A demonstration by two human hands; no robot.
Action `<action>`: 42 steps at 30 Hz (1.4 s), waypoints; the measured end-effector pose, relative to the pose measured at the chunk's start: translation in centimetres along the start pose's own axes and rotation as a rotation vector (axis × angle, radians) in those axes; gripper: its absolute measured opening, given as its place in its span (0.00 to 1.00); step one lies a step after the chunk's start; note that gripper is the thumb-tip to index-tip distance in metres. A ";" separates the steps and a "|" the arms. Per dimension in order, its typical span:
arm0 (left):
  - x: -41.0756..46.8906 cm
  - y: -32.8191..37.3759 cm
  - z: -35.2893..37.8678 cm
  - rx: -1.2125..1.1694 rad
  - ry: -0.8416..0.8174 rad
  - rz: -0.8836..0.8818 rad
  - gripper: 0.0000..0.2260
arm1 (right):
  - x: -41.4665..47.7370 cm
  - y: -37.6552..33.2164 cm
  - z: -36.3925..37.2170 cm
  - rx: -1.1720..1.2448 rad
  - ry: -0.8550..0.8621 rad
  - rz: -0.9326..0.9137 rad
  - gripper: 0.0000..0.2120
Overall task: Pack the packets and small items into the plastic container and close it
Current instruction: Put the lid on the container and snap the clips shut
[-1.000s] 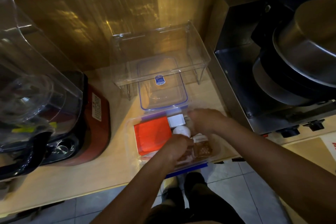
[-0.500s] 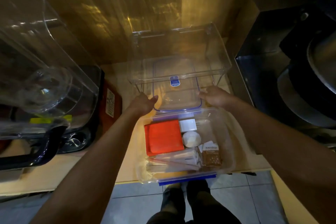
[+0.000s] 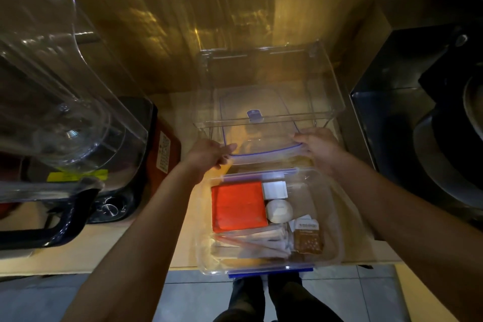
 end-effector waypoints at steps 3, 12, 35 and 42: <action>-2.0 0.6 0.1 -0.173 -0.017 -0.024 0.10 | -1.0 0.0 0.1 0.329 0.032 0.078 0.03; -7.0 -0.7 1.9 -0.818 -0.242 -0.287 0.08 | -5.0 0.2 -2.9 0.526 0.103 0.038 0.09; -9.7 -4.8 -0.3 -0.925 -0.006 -0.091 0.13 | -7.8 1.7 -6.8 0.619 -0.238 0.075 0.26; -11.5 -4.7 -1.7 -0.439 0.239 0.254 0.18 | -9.2 4.5 -5.0 0.391 -0.164 -0.132 0.21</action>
Point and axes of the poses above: each hand's wrist, its own x-axis towards the middle knuckle, its own z-axis out of the palm, y = z × x, the point moved 4 cm from there along x, towards the middle knuckle, and after that the axes turned 3 degrees about y, right-handed, at the moved point
